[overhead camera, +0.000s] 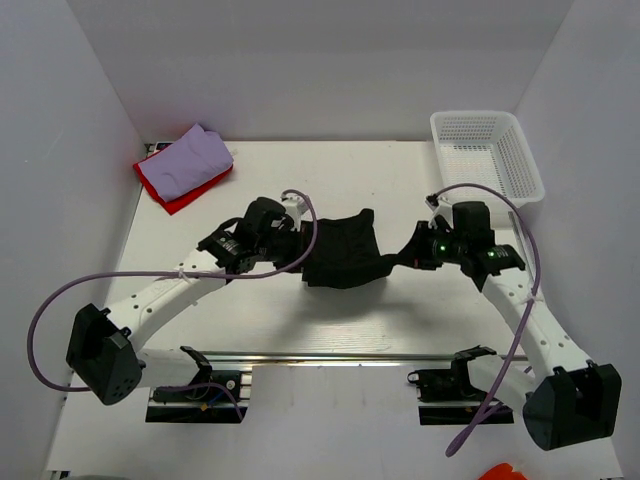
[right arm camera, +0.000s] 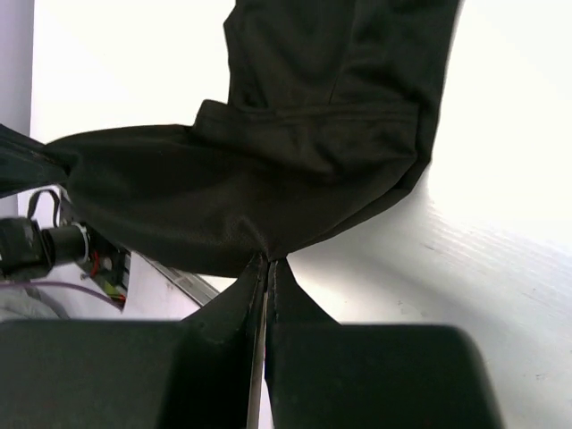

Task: Fold and stack the t-shirts
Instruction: Fold the long partially folded tshirt into a neat square, then put the neatly folded tshirt into the corner of the board with the left arm

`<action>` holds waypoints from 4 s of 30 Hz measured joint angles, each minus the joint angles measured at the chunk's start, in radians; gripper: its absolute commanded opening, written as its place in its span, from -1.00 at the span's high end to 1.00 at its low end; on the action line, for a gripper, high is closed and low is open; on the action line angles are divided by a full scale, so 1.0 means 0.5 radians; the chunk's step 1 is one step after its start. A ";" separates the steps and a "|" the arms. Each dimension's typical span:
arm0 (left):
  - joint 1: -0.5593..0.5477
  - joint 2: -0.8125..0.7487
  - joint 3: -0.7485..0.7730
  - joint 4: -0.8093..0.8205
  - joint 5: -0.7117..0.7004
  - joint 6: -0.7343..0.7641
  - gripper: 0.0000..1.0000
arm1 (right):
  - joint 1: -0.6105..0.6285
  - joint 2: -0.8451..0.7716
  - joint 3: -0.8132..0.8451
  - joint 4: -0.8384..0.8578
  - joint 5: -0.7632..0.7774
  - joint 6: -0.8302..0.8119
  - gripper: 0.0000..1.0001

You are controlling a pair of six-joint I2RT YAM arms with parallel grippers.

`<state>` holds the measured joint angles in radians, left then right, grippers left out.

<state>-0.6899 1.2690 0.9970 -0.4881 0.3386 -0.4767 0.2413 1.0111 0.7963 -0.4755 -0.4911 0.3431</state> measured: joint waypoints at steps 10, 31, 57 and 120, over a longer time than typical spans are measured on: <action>0.049 0.164 0.333 -0.200 -0.630 -0.178 1.00 | -0.010 0.433 0.361 0.008 0.069 0.095 1.00; 0.414 0.899 0.883 -0.262 -0.676 -0.179 1.00 | -0.061 1.263 1.007 0.076 0.062 0.168 1.00; 0.722 1.847 1.666 -0.045 -0.337 0.174 -0.99 | -0.130 2.346 1.784 0.317 0.038 0.276 -0.64; 0.623 1.363 1.047 0.359 -0.122 0.433 -0.99 | -0.181 0.903 0.135 1.744 -0.150 0.509 -0.81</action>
<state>-0.3786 1.9503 1.5204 -0.3084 0.2775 -0.2600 0.1509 1.4628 0.8639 0.3965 -0.5663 0.5976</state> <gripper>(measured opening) 0.995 0.904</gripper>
